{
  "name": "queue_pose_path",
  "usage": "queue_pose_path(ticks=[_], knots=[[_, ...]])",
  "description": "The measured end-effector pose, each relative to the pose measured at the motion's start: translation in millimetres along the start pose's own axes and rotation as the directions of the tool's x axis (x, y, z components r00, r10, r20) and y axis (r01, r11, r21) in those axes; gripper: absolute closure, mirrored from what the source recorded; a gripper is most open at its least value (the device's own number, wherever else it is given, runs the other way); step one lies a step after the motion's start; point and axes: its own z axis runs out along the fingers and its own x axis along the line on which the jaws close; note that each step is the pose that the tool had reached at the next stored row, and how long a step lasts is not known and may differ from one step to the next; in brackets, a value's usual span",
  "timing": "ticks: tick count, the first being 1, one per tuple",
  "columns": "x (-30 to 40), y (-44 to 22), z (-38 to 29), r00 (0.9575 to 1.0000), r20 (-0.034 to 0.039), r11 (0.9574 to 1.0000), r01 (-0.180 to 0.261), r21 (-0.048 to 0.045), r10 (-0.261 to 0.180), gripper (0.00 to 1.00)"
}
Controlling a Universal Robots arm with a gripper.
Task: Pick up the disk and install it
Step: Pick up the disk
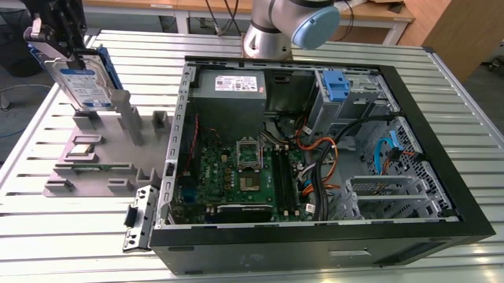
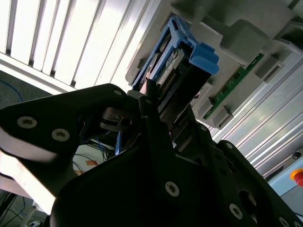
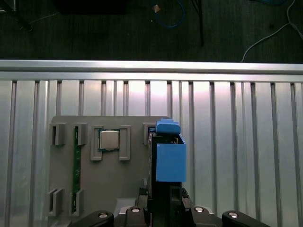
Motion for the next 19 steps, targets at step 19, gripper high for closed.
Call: queue_pose_path(ticks=[19], knots=[[-2.3, 2.4, -40.3, 1.0, 0.0002, 1.0, 0.0, 0.0001, 0.0, 0.65]])
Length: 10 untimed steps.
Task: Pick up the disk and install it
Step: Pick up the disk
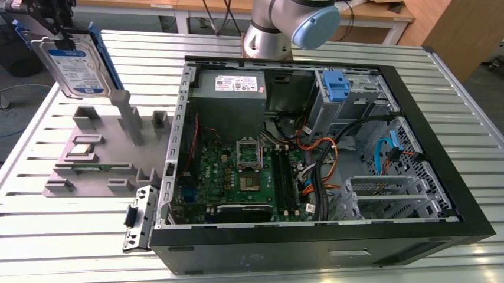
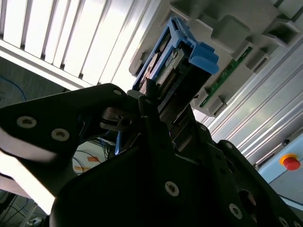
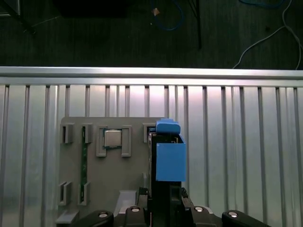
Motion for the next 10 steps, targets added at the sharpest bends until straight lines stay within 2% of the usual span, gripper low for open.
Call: queue_pose_path(ticks=[8, 9, 10], knots=[[-0.1, 0.1, -1.2, 1.0, 0.0, 1.0, 0.0, 0.0001, 0.0, 0.65], [-0.3, 0.3, -5.1, 1.0, 0.0, 1.0, 0.0, 0.0001, 0.0, 0.65], [-0.4, 0.4, -6.2, 1.0, 0.0, 1.0, 0.0, 0.0001, 0.0, 0.65]])
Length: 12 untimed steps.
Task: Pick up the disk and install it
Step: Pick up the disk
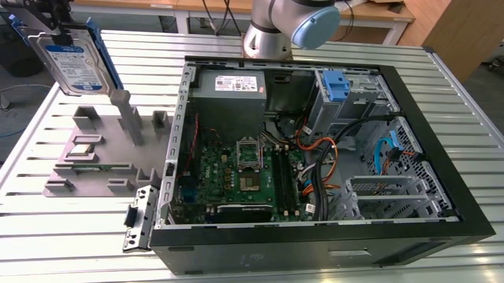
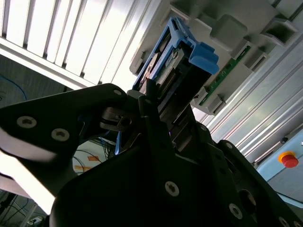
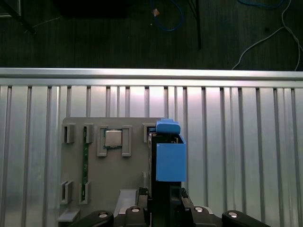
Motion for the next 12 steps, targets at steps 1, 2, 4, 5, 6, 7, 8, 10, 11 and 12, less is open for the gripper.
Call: queue_pose_path(ticks=[1, 2, 4, 5, 6, 7, 8, 10, 11, 12], knots=[[0.0, 0.0, 0.0, 1.0, 0.0, 1.0, 0.0, -0.0001, 0.0, 0.65], [0.0, 0.0, 0.0, 1.0, 0.0, 1.0, 0.0, -0.0001, 0.0, 0.65], [0.0, 0.0, 0.0, 1.0, 0.0, 1.0, 0.0, -0.0001, 0.0, 0.65], [0.0, 0.0, -0.1, 1.0, 0.0, 1.0, 0.0, -0.0001, 0.0, 0.65], [0.0, 0.0, -0.1, 1.0, 0.0, 1.0, 0.0, -0.0001, 0.0, 0.65], [0.0, 0.0, -0.1, 1.0, 0.0, 1.0, 0.0, 0.0, 0.0, 0.65], [0.0, 0.0, -0.1, 1.0, 0.0, 1.0, 0.0, 0.0, 0.0, 0.65], [0.0, 0.0, -0.5, 1.0, -0.0001, 1.0, 0.0, -0.0003, 0.0, 0.65], [-0.1, 0.1, -1.3, 1.0, -0.0003, 1.0, 0.0, -0.0005, 0.0, 0.65], [-0.1, 0.1, -2.3, 1.0, -0.0002, 1.0, 0.0, -0.0004, 0.0, 0.65]])
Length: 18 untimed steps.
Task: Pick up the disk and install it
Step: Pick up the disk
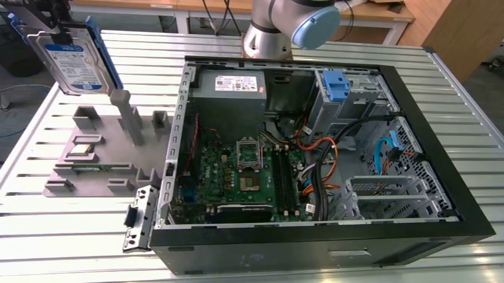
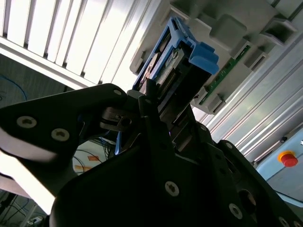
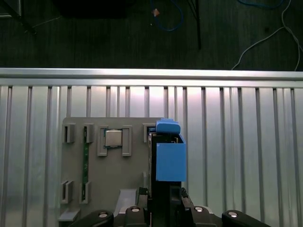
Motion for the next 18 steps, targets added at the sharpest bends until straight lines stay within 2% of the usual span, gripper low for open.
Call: queue_pose_path(ticks=[18], knots=[[-2.2, 2.3, -39.1, 1.0, 0.0002, 1.0, 0.0, 0.0004, 0.0, 0.65]])
